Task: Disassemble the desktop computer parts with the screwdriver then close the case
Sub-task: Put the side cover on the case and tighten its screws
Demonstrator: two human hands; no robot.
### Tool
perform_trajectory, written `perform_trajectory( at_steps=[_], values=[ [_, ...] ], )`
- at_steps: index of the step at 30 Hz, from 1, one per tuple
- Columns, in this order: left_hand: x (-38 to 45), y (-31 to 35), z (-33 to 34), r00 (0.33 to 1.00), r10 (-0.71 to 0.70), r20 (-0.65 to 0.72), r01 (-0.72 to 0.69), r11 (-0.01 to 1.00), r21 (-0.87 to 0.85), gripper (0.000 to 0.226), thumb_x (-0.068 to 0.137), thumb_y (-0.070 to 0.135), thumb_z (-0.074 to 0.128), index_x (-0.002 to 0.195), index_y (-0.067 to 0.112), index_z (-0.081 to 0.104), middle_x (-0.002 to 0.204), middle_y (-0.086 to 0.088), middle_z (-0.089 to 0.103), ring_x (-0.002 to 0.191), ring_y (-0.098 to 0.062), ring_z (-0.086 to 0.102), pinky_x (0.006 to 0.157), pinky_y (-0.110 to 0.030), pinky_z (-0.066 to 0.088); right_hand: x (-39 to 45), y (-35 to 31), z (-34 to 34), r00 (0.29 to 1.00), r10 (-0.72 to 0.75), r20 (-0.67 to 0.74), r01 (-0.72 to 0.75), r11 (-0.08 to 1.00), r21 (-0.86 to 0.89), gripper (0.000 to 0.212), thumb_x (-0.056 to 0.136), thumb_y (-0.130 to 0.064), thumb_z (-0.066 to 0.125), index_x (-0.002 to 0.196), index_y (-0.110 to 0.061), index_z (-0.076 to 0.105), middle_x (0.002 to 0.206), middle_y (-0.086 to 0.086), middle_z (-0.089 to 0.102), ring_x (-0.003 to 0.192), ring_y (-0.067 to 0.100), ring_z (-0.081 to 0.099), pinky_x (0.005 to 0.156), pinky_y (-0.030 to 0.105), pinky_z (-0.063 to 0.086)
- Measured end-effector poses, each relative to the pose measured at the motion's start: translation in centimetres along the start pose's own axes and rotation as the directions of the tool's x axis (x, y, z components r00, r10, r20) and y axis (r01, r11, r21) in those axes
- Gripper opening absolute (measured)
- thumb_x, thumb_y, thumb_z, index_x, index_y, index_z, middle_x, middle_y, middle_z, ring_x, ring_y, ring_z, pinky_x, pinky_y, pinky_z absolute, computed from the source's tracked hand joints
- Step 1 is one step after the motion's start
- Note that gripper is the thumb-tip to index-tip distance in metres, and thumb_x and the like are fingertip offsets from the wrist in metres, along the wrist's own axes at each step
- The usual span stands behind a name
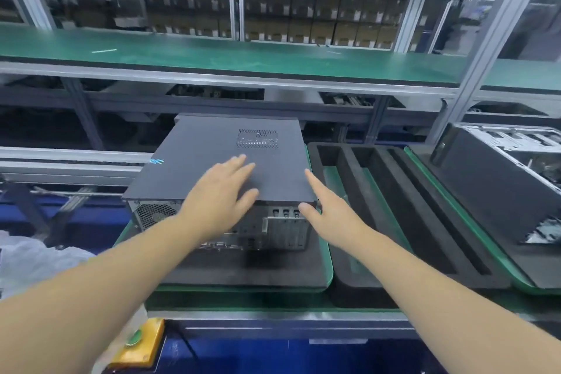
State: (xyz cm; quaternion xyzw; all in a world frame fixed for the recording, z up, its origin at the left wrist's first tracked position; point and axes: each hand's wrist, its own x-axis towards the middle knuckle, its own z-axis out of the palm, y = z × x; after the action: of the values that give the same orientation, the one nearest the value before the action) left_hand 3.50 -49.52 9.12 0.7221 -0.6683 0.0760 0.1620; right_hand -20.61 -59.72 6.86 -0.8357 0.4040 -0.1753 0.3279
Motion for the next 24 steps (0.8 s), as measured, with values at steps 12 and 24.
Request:
perform_trajectory(
  at_steps=[12,24],
  values=[
    [-8.2,-16.1,-0.1,0.864,-0.504,0.002,0.479,0.820,-0.314,0.040,0.100,0.053,0.049,0.133,0.031,0.055,0.115,0.001,0.071,0.094,-0.023,0.060,0.077,-0.038,0.042,0.5,1.5,0.5,0.999,0.006,-0.050,-0.008,0.999,-0.039,0.059,0.106,-0.047,0.050,0.159,-0.050,0.025,0.119,-0.050,0.046,0.101,-0.012,0.058,0.083,0.017,0.043],
    [-8.3,-15.6,0.3,0.837,-0.541,-0.080,0.483,0.800,-0.355,0.030,0.100,0.055,0.050,0.111,0.031,0.065,0.080,0.011,0.066,0.075,-0.014,0.056,0.062,-0.034,0.036,1.1,1.0,1.6,0.975,0.091,-0.204,-0.100,0.994,-0.036,0.010,0.107,-0.042,0.051,0.113,-0.039,0.058,0.096,-0.026,0.065,0.089,-0.006,0.058,0.066,0.015,0.039]
  ],
)
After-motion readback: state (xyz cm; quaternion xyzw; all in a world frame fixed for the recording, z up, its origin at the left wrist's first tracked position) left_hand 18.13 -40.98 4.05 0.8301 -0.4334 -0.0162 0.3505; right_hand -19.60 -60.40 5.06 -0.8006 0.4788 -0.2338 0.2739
